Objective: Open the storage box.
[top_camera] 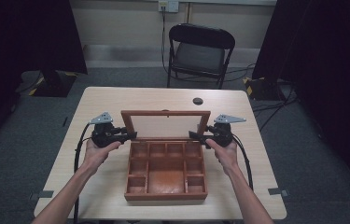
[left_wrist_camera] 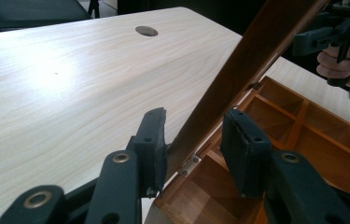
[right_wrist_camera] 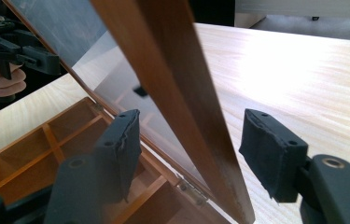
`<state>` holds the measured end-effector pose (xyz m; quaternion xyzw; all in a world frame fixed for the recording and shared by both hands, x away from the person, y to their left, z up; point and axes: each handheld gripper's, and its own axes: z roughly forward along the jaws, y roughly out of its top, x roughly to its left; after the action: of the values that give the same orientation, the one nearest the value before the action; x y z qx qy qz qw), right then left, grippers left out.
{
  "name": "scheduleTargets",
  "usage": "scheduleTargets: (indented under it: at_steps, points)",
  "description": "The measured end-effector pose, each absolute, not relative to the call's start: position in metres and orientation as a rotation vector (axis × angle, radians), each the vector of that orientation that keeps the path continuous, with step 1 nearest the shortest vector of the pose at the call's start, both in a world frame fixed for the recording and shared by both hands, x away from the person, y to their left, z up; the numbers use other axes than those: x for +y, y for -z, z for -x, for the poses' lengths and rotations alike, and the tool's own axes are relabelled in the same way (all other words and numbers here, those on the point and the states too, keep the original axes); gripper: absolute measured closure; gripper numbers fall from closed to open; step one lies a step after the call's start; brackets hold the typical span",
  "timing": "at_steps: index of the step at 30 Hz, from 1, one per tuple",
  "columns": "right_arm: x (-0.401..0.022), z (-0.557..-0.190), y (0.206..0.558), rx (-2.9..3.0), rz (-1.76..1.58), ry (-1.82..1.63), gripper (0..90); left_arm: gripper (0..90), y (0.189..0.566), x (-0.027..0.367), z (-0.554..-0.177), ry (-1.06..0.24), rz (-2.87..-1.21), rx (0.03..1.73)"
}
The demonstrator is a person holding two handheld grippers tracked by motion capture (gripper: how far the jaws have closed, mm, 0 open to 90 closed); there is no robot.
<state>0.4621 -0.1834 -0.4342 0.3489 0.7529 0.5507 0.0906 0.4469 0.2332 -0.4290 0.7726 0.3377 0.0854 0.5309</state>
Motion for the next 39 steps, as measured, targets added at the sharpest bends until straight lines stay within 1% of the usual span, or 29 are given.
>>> scheduleTargets:
  at_steps: [2,7,16,17,25,32,39]
  points:
    - [-0.182,-0.464,0.436,2.236,-1.042,-1.630,38.2,61.4,0.430,0.233,-0.448,-0.206,-1.845,0.809]
    - [-0.180,-0.465,0.440,2.246,-1.040,-1.629,45.4,61.9,0.434,0.232,-0.451,-0.210,-1.864,0.824]
    - [-0.179,-0.467,0.442,2.233,-1.065,-1.601,47.5,61.0,0.444,0.228,-0.459,-0.190,-1.864,0.842]
    - [-0.178,-0.468,0.442,2.237,-1.059,-1.603,44.6,60.9,0.446,0.228,-0.460,-0.185,-1.866,0.843]
    - [-0.177,-0.471,0.447,2.237,-1.083,-1.576,44.6,62.7,0.448,0.227,-0.464,-0.196,-1.867,0.865]
    - [-0.178,-0.476,0.451,2.219,-1.108,-1.570,50.6,64.7,0.452,0.227,-0.468,-0.187,-1.861,0.884]
    - [-0.178,-0.477,0.452,2.219,-1.126,-1.554,51.3,64.9,0.452,0.227,-0.470,-0.155,-1.865,0.890]
